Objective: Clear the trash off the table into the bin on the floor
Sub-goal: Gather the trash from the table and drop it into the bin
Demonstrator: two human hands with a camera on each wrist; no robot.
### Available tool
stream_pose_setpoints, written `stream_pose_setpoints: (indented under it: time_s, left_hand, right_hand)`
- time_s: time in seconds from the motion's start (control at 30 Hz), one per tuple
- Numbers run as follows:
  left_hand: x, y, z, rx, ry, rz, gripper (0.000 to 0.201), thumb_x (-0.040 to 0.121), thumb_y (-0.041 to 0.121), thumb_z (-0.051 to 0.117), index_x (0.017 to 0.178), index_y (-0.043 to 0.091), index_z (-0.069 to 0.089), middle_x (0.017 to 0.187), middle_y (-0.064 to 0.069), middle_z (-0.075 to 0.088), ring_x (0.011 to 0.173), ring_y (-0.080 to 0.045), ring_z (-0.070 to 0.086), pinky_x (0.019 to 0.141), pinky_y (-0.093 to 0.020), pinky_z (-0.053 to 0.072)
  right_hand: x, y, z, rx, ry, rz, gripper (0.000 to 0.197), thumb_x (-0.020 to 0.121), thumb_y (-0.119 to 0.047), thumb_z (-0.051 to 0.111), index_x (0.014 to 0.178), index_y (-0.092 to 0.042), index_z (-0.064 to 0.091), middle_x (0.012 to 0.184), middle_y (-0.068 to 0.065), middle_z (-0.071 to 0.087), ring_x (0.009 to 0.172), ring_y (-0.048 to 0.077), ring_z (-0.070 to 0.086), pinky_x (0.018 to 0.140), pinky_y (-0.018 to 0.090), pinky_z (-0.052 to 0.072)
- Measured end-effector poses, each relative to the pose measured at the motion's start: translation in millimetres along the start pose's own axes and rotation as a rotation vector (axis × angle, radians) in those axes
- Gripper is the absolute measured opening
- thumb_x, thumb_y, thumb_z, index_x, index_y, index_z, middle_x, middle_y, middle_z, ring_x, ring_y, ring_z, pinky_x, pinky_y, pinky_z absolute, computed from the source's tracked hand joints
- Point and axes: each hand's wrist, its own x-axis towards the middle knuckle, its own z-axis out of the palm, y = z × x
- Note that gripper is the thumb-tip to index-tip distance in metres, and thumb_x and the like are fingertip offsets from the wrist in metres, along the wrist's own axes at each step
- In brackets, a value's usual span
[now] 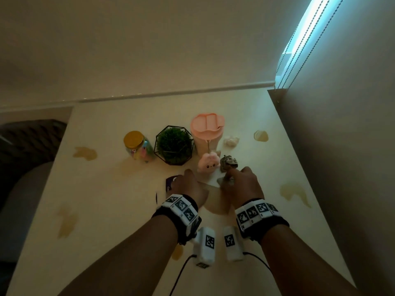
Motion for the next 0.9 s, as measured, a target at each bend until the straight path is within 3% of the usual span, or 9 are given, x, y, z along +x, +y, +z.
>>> stream_pose_setpoints:
  time_s: [0.17,0.33,0.47,0.6,0.7,0.77,0.83,0.9]
  left_hand:
    - [-15,12,2,0.112,0.044,-0.014,0.087,0.059,0.059,0.08,0.126,0.022,0.037,0.129,-0.006,0.042,0.123,-0.03,0.044,0.094,-0.049,0.045]
    - [-9,14,0,0.065,-0.059,-0.049,0.089,0.059,0.052,0.085,0.126,0.017,0.038,0.131,-0.01,0.043,0.126,-0.031,0.043,0.096,-0.044,0.048]
    - [-9,15,2,0.013,-0.077,-0.056,0.084,0.059,0.042,0.088,0.122,0.013,0.041,0.124,-0.011,0.055,0.114,-0.031,0.056,0.092,-0.041,0.053]
    - [-14,13,0,0.067,-0.055,-0.033,0.086,0.061,0.05,0.085,0.126,0.015,0.041,0.131,-0.011,0.044,0.124,-0.033,0.044,0.094,-0.044,0.05]
    - [-23,7,-1,0.162,-0.007,0.055,0.086,0.064,0.057,0.08,0.13,0.02,0.04,0.134,-0.007,0.035,0.129,-0.031,0.034,0.095,-0.049,0.047]
    - [-29,3,0,0.28,0.008,0.182,0.083,0.066,0.058,0.077,0.131,0.024,0.038,0.134,-0.005,0.035,0.127,-0.031,0.034,0.094,-0.051,0.045]
    - [-36,1,4,0.386,0.004,0.326,0.074,0.072,0.055,0.074,0.129,0.024,0.039,0.134,-0.003,0.037,0.125,-0.031,0.035,0.095,-0.052,0.042]
    - [-41,3,8,0.451,-0.008,0.407,0.066,0.075,0.05,0.073,0.127,0.024,0.041,0.135,-0.003,0.04,0.125,-0.032,0.035,0.096,-0.054,0.04]
  right_hand:
    - [1,8,5,-0.011,-0.04,0.062,0.03,0.084,-0.047,0.067,0.092,-0.018,0.067,0.096,0.005,0.056,0.092,0.027,0.063,0.077,0.027,0.047]
    - [5,9,-8,0.136,-0.101,0.152,0.044,0.078,-0.039,0.075,0.105,-0.018,0.048,0.094,0.003,0.061,0.089,0.023,0.061,0.078,0.032,0.05]
    - [8,12,-12,0.025,-0.117,0.149,0.039,0.077,-0.042,0.075,0.098,-0.013,0.06,0.102,0.008,0.063,0.085,0.022,0.058,0.075,0.029,0.048]
    - [12,15,-14,-0.066,-0.156,0.137,0.043,0.077,-0.05,0.073,0.092,-0.011,0.066,0.106,0.009,0.051,0.081,0.023,0.055,0.072,0.027,0.043]
    - [10,17,-22,-0.02,-0.11,0.083,0.032,0.079,-0.044,0.074,0.081,-0.016,0.058,0.094,0.004,0.057,0.081,0.02,0.053,0.068,0.025,0.04]
    - [8,16,-31,0.135,-0.045,0.036,0.027,0.079,-0.035,0.076,0.08,-0.017,0.057,0.082,-0.002,0.062,0.078,0.018,0.058,0.06,0.02,0.039]
    - [8,10,-40,0.31,-0.026,-0.01,0.033,0.075,-0.032,0.08,0.094,-0.021,0.056,0.075,-0.004,0.065,0.071,0.012,0.062,0.058,0.017,0.04]
    - [13,2,-46,0.358,-0.056,-0.068,0.058,0.071,-0.036,0.084,0.117,-0.03,0.05,0.073,-0.005,0.066,0.072,0.005,0.063,0.061,0.017,0.042]
